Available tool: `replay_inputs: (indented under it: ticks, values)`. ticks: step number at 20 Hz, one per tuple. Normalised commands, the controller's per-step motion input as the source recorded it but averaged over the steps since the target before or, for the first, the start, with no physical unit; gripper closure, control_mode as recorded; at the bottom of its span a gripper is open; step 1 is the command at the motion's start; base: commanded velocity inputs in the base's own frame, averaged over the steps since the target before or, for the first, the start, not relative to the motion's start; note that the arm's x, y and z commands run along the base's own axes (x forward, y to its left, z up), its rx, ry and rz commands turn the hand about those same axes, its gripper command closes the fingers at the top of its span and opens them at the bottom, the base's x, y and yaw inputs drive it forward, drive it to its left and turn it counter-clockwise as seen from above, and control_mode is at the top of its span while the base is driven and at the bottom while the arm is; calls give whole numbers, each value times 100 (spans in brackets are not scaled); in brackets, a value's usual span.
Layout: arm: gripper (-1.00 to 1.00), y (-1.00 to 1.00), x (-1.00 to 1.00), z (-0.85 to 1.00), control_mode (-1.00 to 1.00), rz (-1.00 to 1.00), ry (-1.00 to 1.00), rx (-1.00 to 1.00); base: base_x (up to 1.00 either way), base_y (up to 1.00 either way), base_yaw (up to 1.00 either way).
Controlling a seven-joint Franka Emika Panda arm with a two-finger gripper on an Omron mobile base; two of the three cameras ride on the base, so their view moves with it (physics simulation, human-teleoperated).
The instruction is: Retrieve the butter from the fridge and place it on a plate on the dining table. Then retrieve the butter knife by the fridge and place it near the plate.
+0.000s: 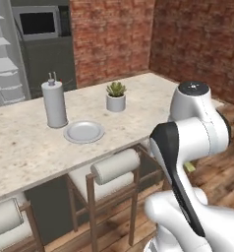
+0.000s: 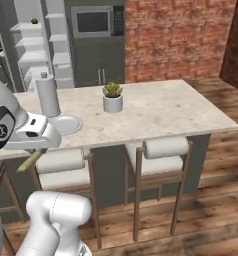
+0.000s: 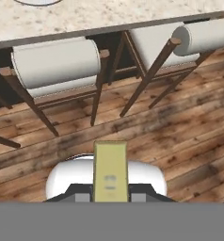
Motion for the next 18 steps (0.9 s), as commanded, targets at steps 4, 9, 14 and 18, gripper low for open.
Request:
replay_inputs:
  ticks: [4, 9, 14, 18]
  values:
    - [100, 0, 0, 0, 100, 0, 0, 0, 44, -50, 48]
    - [100, 0, 0, 0, 100, 0, 0, 0, 49, 3, 17]
    - [100, 0, 0, 0, 100, 0, 0, 0, 67, 18, 0]
    - [100, 0, 0, 0, 100, 0, 0, 0, 54, 0, 4]
